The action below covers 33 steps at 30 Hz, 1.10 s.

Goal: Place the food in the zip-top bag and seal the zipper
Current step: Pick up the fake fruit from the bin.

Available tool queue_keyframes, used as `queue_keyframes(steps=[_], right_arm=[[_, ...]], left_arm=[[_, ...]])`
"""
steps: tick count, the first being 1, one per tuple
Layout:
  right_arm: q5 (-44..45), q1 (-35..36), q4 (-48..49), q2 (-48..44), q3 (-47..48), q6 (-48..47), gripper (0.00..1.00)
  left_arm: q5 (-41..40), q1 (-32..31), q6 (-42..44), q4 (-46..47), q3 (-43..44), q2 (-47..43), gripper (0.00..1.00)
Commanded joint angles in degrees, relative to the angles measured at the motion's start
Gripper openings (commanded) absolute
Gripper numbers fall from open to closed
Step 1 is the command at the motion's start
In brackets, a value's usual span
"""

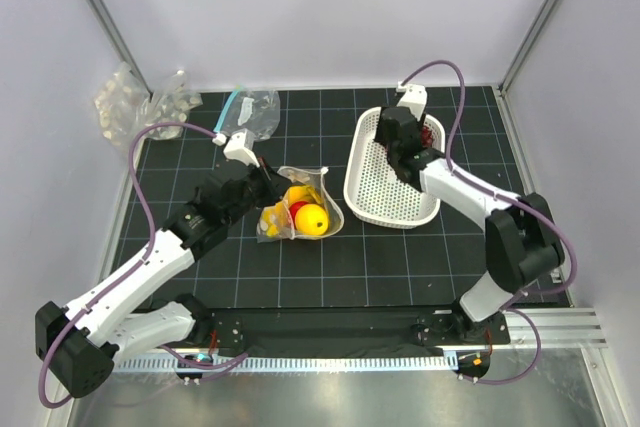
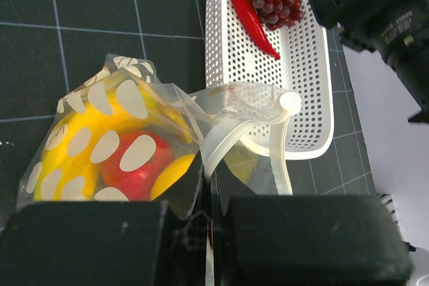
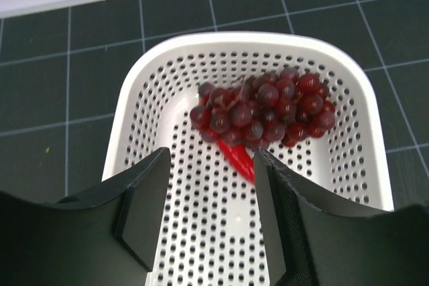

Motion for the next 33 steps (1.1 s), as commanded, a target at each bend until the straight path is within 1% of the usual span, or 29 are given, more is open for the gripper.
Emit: queue_keyframes(steps=[1,4,7,11,14,17,20,23,25,26,27,29,33], right_arm=[[0.9,-2.4,0.9,4.4,6.2,1.5,0.58],[-1.1,-4.5,0.7,7.5,9.5,2.4,0.57],[-1.1,-5.4,0.5,10.7,12.1,2.3,0.55],[-1.1,-6.1,0.9,14.8,14.9,2.2,0.55],[-1.8,-6.6,1.7,16.5,16.0,2.3,0.53],[-2.5,-6.7,1.6,18.7,17.2,2.4,0.5],[-2.6,-6.7,1.9,19.9,17.0,3.0,0.49],[-1.0,-6.8,2.1,21.0,16.4,3.3,0.4],[0.2,-6.7,2.4,21.3,16.4,3.1,0.23],[0.5,-6.7,2.1,21.3,16.4,3.1,0.17],[0.8,-6.7,2.1,21.1,16.2,3.1,0.06],[0.6,-6.6,2.1,19.8,15.7,3.0,0.01],[-0.3,-6.7,2.5,15.7,13.7,2.6,0.01]], left_arm=[[-1.0,-0.1,0.4,1.3,0.0,-0.8,0.03],[-1.0,-0.1,0.5,1.3,0.2,-0.9,0.03],[-1.0,-0.2,0.6,1.2,0.1,-1.2,0.03],[-0.8,-0.2,0.5,1.2,0.1,-1.4,0.03],[-0.5,-0.2,0.3,1.3,0.1,-1.4,0.03],[-0.3,-0.2,0.3,1.3,0.2,-1.3,0.03],[0.0,-0.1,0.3,1.3,0.2,-1.4,0.03],[0.0,-0.1,0.3,1.3,0.2,-1.5,0.03],[-0.1,-0.2,0.3,1.3,0.2,-1.6,0.03],[0.0,-0.2,0.3,1.2,0.2,-1.5,0.03],[-0.1,-0.1,0.3,1.3,0.2,-1.5,0.03],[-0.1,-0.1,0.3,1.2,0.3,-1.5,0.03],[-0.1,-0.2,0.4,1.2,0.2,-1.5,0.03]])
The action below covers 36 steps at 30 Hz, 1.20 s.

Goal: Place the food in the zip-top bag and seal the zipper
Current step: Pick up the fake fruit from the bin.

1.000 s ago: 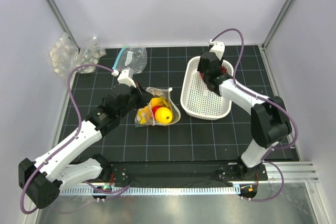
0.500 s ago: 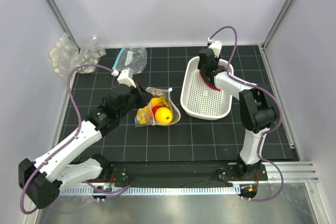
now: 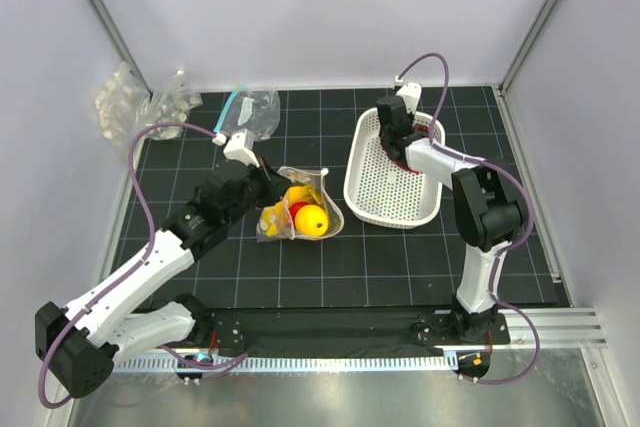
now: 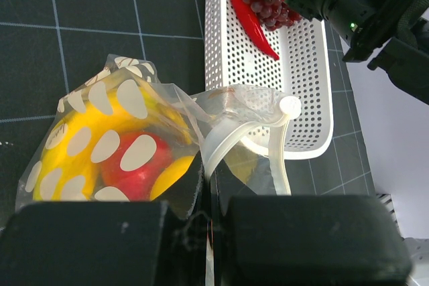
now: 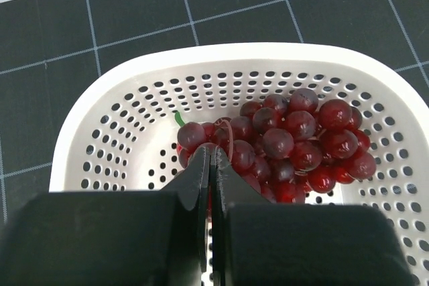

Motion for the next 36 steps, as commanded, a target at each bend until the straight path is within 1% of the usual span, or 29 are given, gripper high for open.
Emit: queue_keyframes(steps=[1,6,10,15,16,21,22,26,28,29,31,33,35,36], right_arm=[[1.0,-0.2,2.0,-6.5,-1.8,-0.2,0.01],[-0.3,-0.2,2.1,-13.4,-4.5,-0.3,0.01],[-1.7,-0.1,1.4,-19.1,-7.2,1.8,0.01],[-3.8,-0.1,-1.5,-26.3,-9.2,5.4,0.01],[-4.5,-0.1,-2.2,-28.9,-10.0,6.0,0.01],[-9.6,1.0,-4.4,-37.3,-11.9,8.3,0.01],[-11.9,1.2,-6.0,-38.8,-12.6,8.7,0.01],[-17.6,2.6,-6.0,-48.3,-16.4,10.1,0.01],[-19.1,3.1,-5.6,-51.2,-18.5,10.8,0.01],[-21.6,3.4,-5.5,-52.4,-18.7,10.5,0.01],[-22.9,4.1,-7.1,-55.3,-18.5,9.2,0.01],[-25.4,5.0,-6.4,-57.8,-19.2,8.5,0.01],[-27.5,5.5,-5.1,-59.1,-20.2,8.3,0.01],[-29.9,5.7,-5.0,-59.7,-20.0,8.1,0.01]], left_arm=[[-0.2,-0.2,0.4,1.3,0.2,-1.4,0.03],[0.0,-0.1,0.4,1.2,0.2,-1.4,0.03],[0.1,-0.1,0.4,1.3,0.2,-1.4,0.03],[0.1,-0.1,0.3,1.3,0.2,-1.3,0.03],[0.1,-0.1,0.3,1.3,0.2,-1.3,0.03],[0.3,-0.2,0.3,1.4,0.1,-1.0,0.03],[0.3,-0.2,0.3,1.4,0.3,-0.8,0.03],[0.3,-0.2,0.3,1.5,0.2,-0.9,0.03],[0.4,-0.2,0.3,1.5,0.2,-0.7,0.03],[0.4,-0.1,0.3,1.4,0.2,-0.6,0.03],[0.3,-0.1,0.3,1.6,0.3,-0.2,0.03],[0.5,-0.2,0.3,1.6,0.5,0.3,0.03],[1.1,-0.2,0.4,1.7,0.6,1.1,0.03],[1.2,-0.2,0.4,1.6,0.8,1.3,0.03]])
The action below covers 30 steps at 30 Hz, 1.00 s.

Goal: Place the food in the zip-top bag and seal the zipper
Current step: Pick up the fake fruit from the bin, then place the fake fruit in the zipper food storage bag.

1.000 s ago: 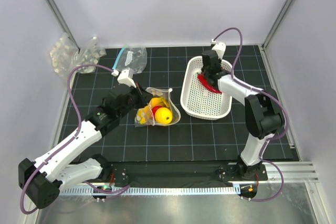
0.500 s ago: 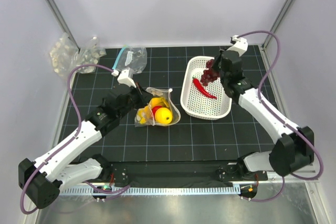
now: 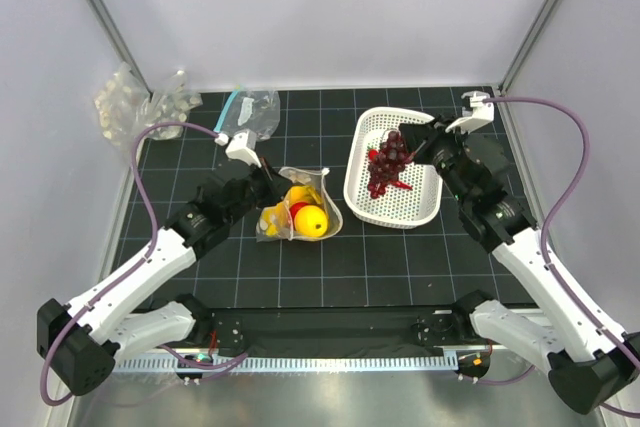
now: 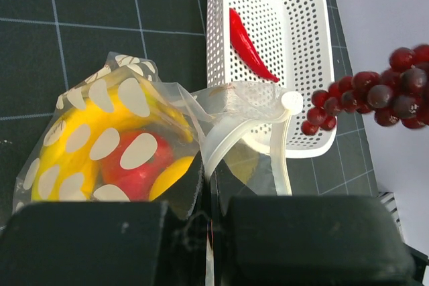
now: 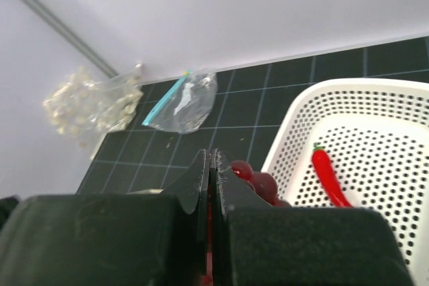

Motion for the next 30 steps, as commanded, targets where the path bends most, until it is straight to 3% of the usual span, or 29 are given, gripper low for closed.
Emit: queue_keyframes(steps=[1,16,30], right_arm=[[-7.9,1.2,3.6,-2.5,0.0,-0.9,0.01],[-17.9,18.6,16.9,-3.8,-1.8,-4.5,0.01],[-17.0,23.8,23.0,2.2,-3.1,-6.8,0.01]], left_arm=[[1.0,-0.2,0.5,1.5,0.9,0.9,0.03],[4.2,-0.2,-0.6,2.8,1.2,4.0,0.01],[5.6,-0.2,-0.8,3.4,1.2,4.5,0.02]])
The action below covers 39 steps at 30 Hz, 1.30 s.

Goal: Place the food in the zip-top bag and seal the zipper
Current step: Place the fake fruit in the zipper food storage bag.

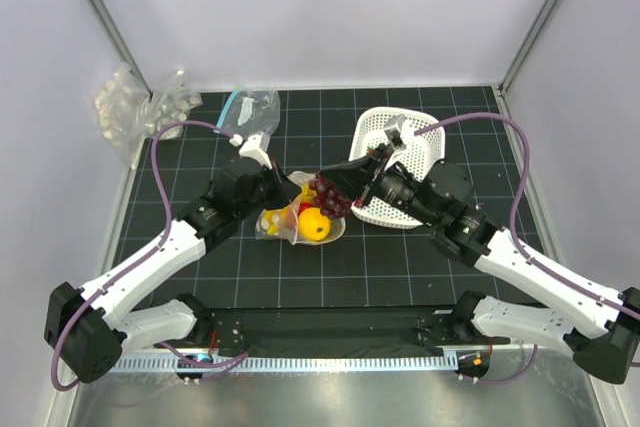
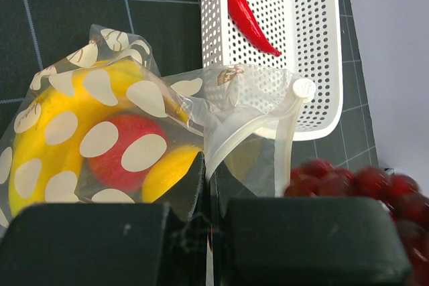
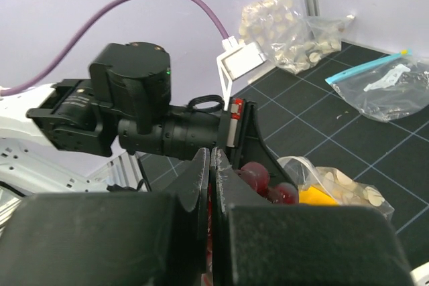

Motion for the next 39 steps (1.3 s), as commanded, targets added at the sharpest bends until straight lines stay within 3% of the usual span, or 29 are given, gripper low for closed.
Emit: queue_keyframes(steps=[1,22,31,39], right_arm=[[1.0,0.4,7.2,1.0,0.2,-1.4,0.01],[1.0,1.2,11.8,9.8,-2.0,-0.7,0.01],[3.6,1.9,3.6,14.9,1.8,-7.0,0.01],[-1.9,2.0,2.3,18.6,2.4,-10.0,0.01]], left_arm=[[0.7,-0.1,-0.4,2.6,1.2,-0.8,0.02],[-3.1,0.1,-0.8,1.8,0.1,-4.7,0.06],[-3.0,3.4,-3.7,2.1,-1.9,-6.5,0.05],[0.4,6.4,-5.4,2.8,-3.3,-8.8,0.06]])
